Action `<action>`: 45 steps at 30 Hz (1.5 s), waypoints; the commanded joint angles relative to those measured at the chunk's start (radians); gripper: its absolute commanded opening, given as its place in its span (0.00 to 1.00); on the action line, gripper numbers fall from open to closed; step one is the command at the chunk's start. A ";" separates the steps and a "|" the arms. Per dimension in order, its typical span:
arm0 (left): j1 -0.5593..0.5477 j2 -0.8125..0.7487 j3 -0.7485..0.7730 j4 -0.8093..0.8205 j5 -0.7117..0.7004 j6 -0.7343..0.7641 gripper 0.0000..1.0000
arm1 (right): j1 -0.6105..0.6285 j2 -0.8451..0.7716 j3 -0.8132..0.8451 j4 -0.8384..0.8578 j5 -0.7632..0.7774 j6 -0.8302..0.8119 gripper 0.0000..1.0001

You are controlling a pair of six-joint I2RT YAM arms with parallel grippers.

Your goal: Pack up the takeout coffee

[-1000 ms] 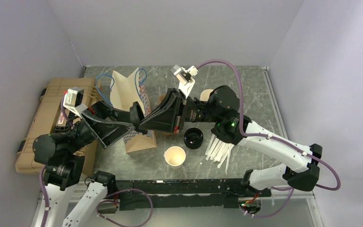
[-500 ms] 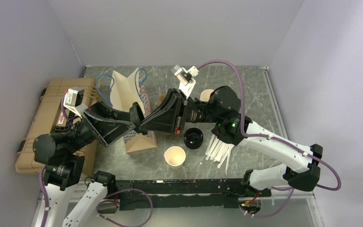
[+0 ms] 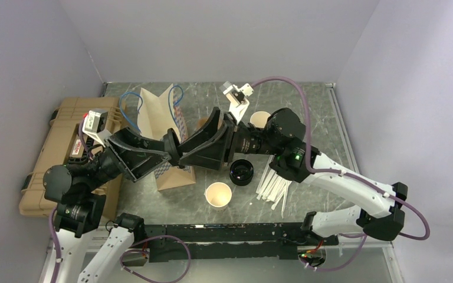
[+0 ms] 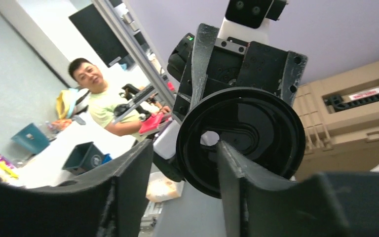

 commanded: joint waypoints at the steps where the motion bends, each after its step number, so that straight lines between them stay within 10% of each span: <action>1: 0.001 -0.001 0.052 -0.040 0.003 0.063 0.56 | -0.002 -0.100 -0.006 -0.063 0.066 -0.070 0.60; 22: 0.001 0.266 0.486 -0.906 -0.023 0.562 0.42 | -0.002 -0.356 -0.031 -1.053 0.895 -0.375 0.67; 40: -0.007 0.414 0.454 -1.008 -0.135 0.597 0.36 | -0.002 -0.340 -0.194 -1.112 0.985 -0.369 0.67; 45: -0.232 0.513 0.454 -0.976 -0.330 0.586 0.34 | -0.002 -0.349 -0.225 -1.109 0.993 -0.365 0.67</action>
